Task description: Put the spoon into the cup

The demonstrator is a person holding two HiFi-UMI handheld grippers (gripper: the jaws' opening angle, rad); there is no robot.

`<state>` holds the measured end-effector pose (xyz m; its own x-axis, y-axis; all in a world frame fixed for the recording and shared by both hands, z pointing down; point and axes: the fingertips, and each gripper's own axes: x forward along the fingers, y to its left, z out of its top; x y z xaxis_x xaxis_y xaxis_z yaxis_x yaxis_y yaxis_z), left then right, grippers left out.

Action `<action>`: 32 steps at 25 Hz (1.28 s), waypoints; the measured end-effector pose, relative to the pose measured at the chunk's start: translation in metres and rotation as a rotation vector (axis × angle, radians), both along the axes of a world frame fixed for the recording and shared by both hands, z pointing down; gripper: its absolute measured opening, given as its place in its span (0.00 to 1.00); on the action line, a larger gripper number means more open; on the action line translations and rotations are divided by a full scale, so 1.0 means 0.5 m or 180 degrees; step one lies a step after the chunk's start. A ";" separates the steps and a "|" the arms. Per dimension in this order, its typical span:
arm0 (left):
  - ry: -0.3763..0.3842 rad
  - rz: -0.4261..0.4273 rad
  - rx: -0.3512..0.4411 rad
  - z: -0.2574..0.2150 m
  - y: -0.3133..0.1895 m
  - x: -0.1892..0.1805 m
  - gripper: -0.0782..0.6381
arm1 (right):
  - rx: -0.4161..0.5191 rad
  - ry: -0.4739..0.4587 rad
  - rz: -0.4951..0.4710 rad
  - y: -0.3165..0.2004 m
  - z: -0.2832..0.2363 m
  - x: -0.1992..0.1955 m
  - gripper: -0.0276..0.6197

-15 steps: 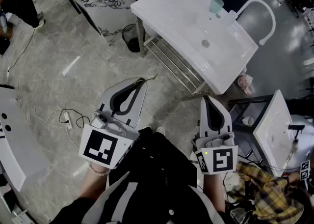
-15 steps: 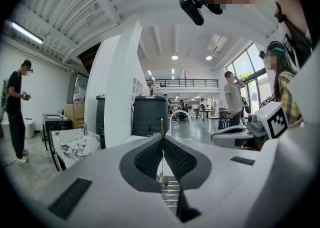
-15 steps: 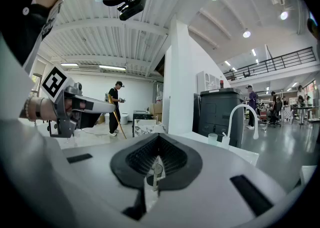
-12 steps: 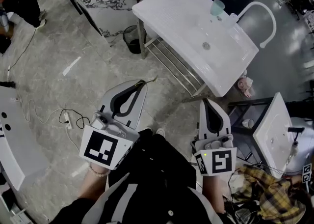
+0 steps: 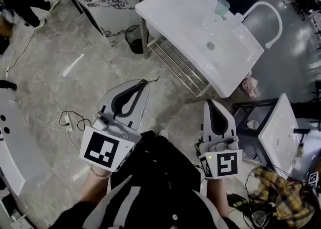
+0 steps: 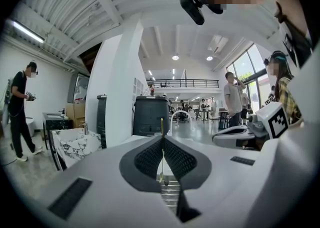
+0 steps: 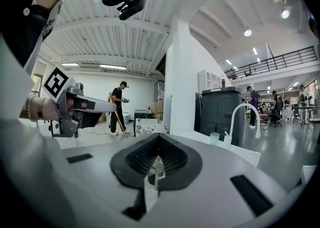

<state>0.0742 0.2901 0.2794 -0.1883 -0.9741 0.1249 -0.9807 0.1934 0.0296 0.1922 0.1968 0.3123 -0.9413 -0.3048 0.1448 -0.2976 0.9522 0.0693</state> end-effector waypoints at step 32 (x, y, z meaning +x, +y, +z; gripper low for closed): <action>-0.0129 0.0264 0.0195 -0.022 0.070 -0.063 0.12 | 0.0098 -0.0074 0.0444 0.067 -0.015 -0.020 0.04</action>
